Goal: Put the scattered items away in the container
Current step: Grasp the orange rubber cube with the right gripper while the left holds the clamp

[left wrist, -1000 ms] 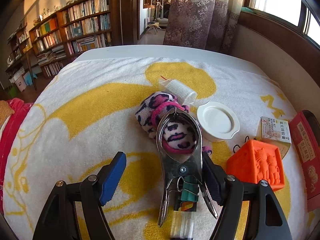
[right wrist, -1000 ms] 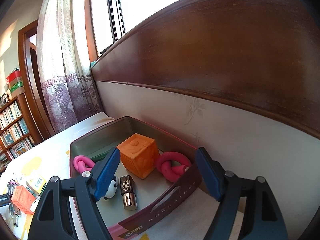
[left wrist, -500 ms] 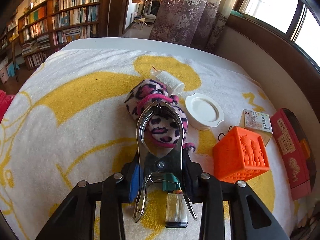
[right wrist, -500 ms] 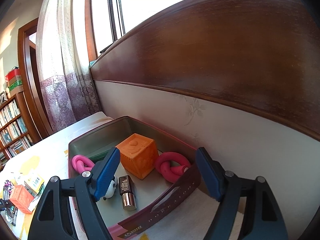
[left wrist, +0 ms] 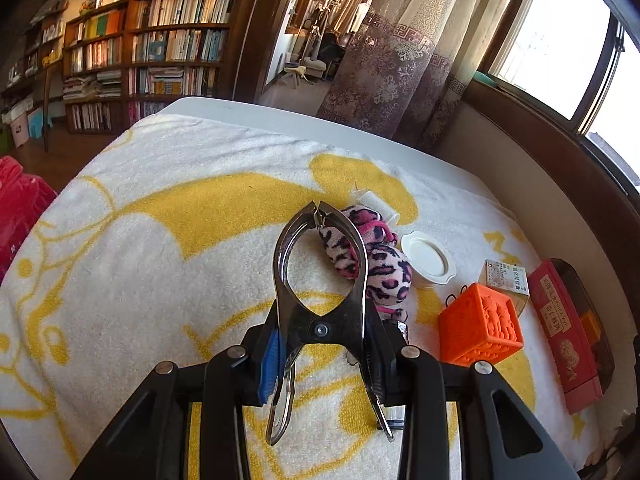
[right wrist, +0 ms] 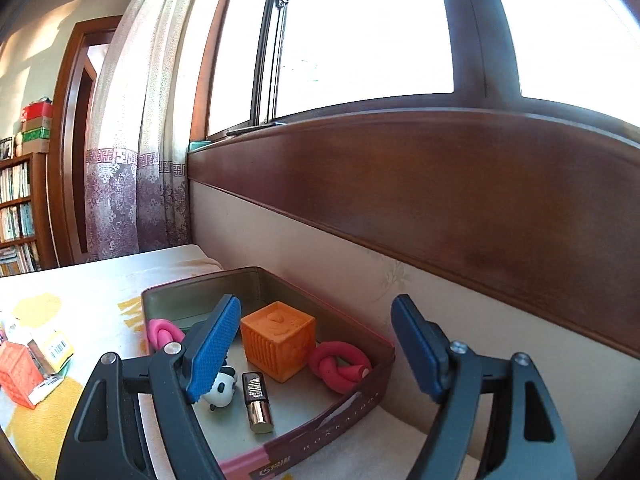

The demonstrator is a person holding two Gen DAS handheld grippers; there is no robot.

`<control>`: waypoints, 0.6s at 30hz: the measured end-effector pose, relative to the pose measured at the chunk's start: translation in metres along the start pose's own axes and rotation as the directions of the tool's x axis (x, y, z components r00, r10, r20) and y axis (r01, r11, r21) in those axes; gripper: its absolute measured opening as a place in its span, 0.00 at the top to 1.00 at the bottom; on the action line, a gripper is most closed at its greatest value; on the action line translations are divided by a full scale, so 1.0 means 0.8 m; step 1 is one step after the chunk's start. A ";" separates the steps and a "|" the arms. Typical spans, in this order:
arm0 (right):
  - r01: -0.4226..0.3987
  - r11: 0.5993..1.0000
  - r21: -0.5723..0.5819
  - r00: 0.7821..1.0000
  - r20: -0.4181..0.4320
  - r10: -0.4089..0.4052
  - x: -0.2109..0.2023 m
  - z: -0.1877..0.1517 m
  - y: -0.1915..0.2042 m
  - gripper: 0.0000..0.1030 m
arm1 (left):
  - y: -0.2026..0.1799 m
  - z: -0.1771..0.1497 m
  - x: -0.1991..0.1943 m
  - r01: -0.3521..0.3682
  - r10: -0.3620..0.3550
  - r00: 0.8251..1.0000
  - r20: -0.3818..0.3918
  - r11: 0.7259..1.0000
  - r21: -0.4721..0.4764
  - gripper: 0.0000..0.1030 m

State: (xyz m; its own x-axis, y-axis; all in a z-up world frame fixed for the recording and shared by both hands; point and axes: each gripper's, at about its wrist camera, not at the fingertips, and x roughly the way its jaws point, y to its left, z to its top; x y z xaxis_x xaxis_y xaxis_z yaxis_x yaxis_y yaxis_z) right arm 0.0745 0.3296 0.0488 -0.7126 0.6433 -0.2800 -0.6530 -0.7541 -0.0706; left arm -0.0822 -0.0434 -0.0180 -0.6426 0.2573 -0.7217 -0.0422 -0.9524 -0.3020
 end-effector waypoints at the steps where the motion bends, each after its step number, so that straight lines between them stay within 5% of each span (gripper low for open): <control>1: -0.040 0.999 0.010 0.999 0.004 0.040 -0.012 0.006 0.007 0.21 | 0.002 -0.001 0.000 -0.006 0.006 1.000 -0.001 1.000 -0.005 0.63; 5: -0.279 0.960 -0.007 0.960 -0.007 0.279 -0.053 0.024 0.064 0.20 | -0.003 -0.004 0.000 0.017 -0.017 1.000 -0.009 1.000 0.003 0.63; 9: -0.522 0.852 -0.037 0.841 -0.187 0.507 -0.050 0.010 0.146 0.20 | -0.013 -0.008 -0.005 0.024 -0.024 1.000 0.003 0.999 0.032 0.63; 14: -0.643 0.766 0.007 0.716 -0.350 0.604 -0.030 -0.007 0.219 0.20 | -0.009 -0.010 -0.006 0.029 -0.029 1.000 -0.003 0.999 0.022 0.63; 18: -0.663 0.748 -0.012 0.681 -0.426 0.596 -0.010 -0.021 0.267 0.20 | -0.007 -0.008 -0.012 0.023 -0.023 1.000 0.018 1.000 0.012 0.63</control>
State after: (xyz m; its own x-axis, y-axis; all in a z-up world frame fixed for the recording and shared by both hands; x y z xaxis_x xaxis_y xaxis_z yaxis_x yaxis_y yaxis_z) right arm -0.0550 0.1610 0.0202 -0.7652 -0.0682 -0.6401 -0.0131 -0.9925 0.1213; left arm -0.0705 -0.0397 -0.0134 -0.6555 0.2761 -0.7029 -0.0662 -0.9482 -0.3108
